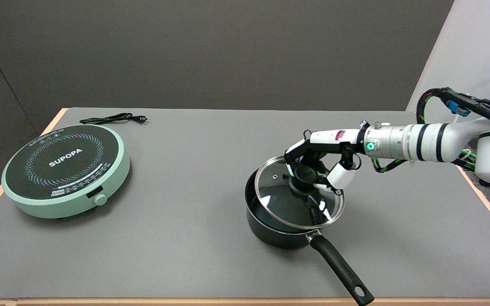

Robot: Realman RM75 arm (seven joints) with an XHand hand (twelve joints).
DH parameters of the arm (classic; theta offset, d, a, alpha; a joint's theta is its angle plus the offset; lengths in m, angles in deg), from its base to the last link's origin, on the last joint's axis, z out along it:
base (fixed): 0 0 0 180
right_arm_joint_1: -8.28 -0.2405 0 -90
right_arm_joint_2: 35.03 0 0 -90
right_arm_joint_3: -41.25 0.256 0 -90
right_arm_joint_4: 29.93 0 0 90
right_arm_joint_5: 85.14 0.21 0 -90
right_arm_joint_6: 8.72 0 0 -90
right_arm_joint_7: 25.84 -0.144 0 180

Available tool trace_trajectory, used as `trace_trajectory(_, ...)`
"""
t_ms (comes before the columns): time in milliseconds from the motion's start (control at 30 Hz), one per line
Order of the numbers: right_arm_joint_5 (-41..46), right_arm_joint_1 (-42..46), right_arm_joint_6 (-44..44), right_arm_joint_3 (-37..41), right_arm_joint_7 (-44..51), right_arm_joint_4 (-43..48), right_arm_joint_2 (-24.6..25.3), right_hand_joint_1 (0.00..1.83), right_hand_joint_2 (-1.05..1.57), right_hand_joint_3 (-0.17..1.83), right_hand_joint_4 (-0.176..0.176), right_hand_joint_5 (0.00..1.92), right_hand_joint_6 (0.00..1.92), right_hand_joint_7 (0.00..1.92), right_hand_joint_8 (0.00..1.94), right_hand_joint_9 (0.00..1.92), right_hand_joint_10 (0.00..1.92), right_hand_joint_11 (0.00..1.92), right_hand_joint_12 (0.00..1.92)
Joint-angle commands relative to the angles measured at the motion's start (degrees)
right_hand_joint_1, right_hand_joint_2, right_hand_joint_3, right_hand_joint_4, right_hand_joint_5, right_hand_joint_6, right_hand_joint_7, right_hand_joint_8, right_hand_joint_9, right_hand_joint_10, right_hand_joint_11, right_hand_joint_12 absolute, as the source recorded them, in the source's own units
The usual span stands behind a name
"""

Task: Place the pot lid onto the pot.

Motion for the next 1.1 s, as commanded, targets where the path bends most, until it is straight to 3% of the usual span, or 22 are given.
trace_trajectory(33, 0.0, 2.82, -4.73, 0.7, 0.5, 0.63, -5.68, 1.37, 0.76, 0.86, 0.176, 0.56, 1.56, 0.89, 1.45, 0.79, 1.78, 0.64, 1.51)
trace_trajectory(633, 0.0, -0.13, -8.79, 0.94, 0.5, 0.33, -9.52, 1.37, 0.76, 0.86, 0.176, 0.55, 1.57, 0.88, 1.46, 0.78, 1.79, 0.62, 1.5)
trace_trajectory(1100, -0.24, -0.22, -10.8, 3.26, 0.58, 0.14, -9.35, 1.37, 0.76, 0.86, 0.176, 0.55, 1.57, 0.88, 1.46, 0.78, 1.79, 0.61, 1.5)
